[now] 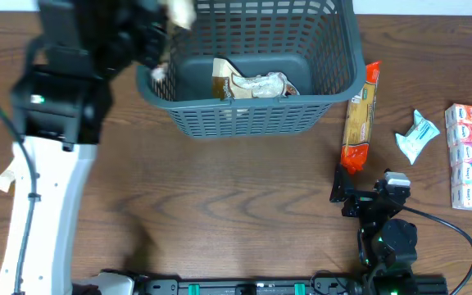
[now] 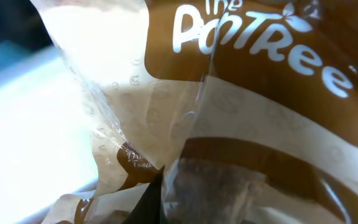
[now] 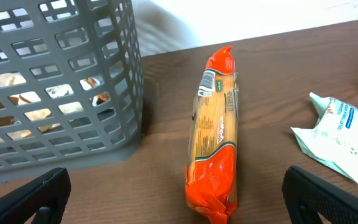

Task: Pack container
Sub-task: 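Carry the second bag into the basket and release it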

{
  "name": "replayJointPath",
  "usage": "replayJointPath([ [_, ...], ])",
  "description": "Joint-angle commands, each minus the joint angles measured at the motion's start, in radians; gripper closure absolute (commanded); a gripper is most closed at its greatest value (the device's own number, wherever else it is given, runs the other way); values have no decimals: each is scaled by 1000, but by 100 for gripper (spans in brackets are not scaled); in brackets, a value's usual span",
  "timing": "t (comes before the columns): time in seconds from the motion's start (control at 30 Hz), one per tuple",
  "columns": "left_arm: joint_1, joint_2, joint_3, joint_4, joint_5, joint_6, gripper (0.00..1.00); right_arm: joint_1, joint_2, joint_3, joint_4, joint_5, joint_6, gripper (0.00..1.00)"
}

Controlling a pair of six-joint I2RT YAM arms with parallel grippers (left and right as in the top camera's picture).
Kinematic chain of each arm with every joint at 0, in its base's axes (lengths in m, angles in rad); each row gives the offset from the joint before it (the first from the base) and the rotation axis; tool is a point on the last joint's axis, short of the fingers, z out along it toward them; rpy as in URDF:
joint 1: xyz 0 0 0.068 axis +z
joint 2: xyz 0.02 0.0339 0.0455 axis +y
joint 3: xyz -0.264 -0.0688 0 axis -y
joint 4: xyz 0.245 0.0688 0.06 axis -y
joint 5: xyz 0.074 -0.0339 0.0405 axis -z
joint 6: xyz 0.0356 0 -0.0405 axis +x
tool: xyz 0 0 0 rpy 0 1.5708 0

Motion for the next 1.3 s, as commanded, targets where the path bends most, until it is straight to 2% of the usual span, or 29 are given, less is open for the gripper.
replayJointPath([
  [0.0, -79, 43, 16, 28, 13, 292, 94, 6, 1, -4, 1, 0, -15, 1],
  [0.1, -118, 120, 16, 32, 13, 456, 94, 6, 1, -4, 1, 0, -15, 1],
  [0.17, -124, 192, 16, 33, 14, 503, 94, 6, 1, -4, 1, 0, -15, 1],
  [0.47, -125, 461, 16, 25, 17, 508, 94, 6, 1, -4, 2, 0, -15, 1],
  [0.63, -124, 521, 16, 1, 16, 507, 94, 6, 1, -4, 2, 1, -15, 1],
  [0.67, -124, 523, 16, -5, 16, 505, 83, 6, 1, -4, 2, 1, -15, 1],
  [0.7, -124, 523, 16, -9, 16, 500, 46, 6, 1, -4, 2, 1, -15, 1],
  [0.73, -124, 520, 17, -12, 16, 497, 27, 6, 1, -4, 2, 1, -15, 1],
  [0.77, -124, 515, 17, -16, 16, 497, 20, 6, 1, -4, 2, 1, -15, 1],
  [0.87, -124, 491, 17, -27, 16, 497, 13, 6, 1, -4, 2, 1, -15, 1],
  [0.93, -124, 464, 17, -31, 16, 497, 3, 6, 1, -4, 2, 1, -15, 1],
  [1.07, -123, 372, 17, -31, -11, 497, 1, 6, 1, -4, 2, 1, -15, 1],
  [1.27, -101, 185, 17, -31, -178, 496, 2, 6, 1, -4, 2, 0, -14, 1],
])
